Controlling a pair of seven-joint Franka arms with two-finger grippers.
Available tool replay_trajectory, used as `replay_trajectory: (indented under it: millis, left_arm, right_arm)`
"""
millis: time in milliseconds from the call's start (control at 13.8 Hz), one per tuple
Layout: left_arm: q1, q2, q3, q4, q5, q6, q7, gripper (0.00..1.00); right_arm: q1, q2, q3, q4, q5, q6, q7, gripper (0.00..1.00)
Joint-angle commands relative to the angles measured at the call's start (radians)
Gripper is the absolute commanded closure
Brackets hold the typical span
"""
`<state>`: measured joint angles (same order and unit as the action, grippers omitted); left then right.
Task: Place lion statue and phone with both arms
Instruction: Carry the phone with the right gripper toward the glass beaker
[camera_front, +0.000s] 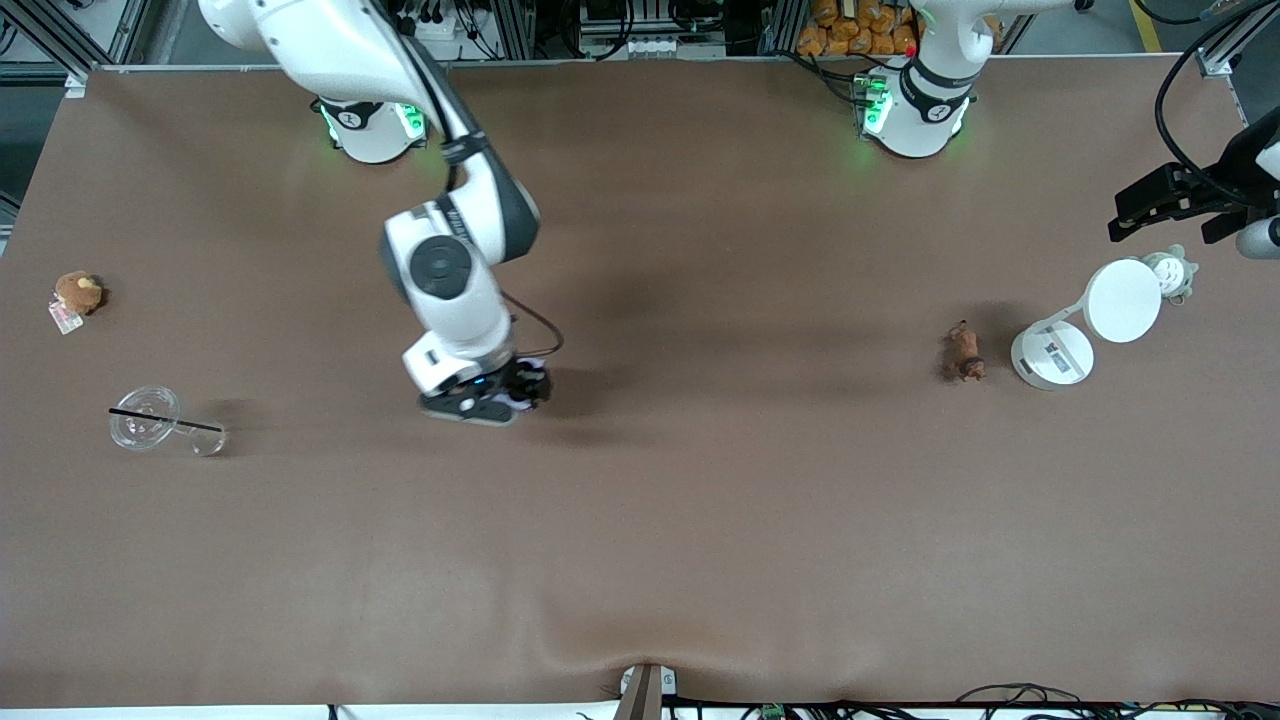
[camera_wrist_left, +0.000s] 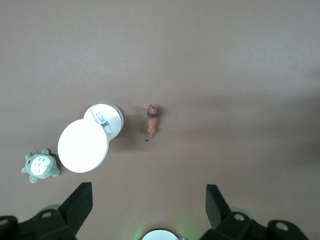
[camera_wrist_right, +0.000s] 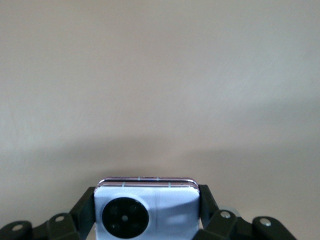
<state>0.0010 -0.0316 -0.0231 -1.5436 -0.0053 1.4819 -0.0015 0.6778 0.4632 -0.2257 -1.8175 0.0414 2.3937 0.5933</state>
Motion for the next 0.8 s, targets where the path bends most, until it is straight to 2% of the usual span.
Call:
replay_trajectory:
  millis: [0,145,361,578,723]
  left_arm:
    - [0.002,0.012,-0.001,0.023,-0.005,-0.002,-0.002,0.0]
    - [0.004,0.015,-0.001,0.023,-0.004,-0.002,0.0,0.0]
    - [0.004,0.015,0.0,0.025,-0.004,-0.002,-0.002,0.0]
    - [0.005,0.015,0.0,0.023,-0.004,-0.002,-0.003,0.0]
    - [-0.002,0.018,-0.001,0.023,-0.004,-0.002,-0.005,0.0]
  right_arm:
    - [-0.127,0.002,0.006,0.082,0.005,-0.022,-0.168,1.0]
    - [-0.211,0.041,0.009,0.166,0.017,-0.042,-0.307,1.0]
    - [-0.293,0.2,0.012,0.347,0.015,-0.042,-0.357,1.0]
    - [-0.389,0.221,0.014,0.376,0.018,-0.042,-0.537,1.0]
    - [-0.451,0.23,0.017,0.374,0.098,-0.042,-0.666,1.0]
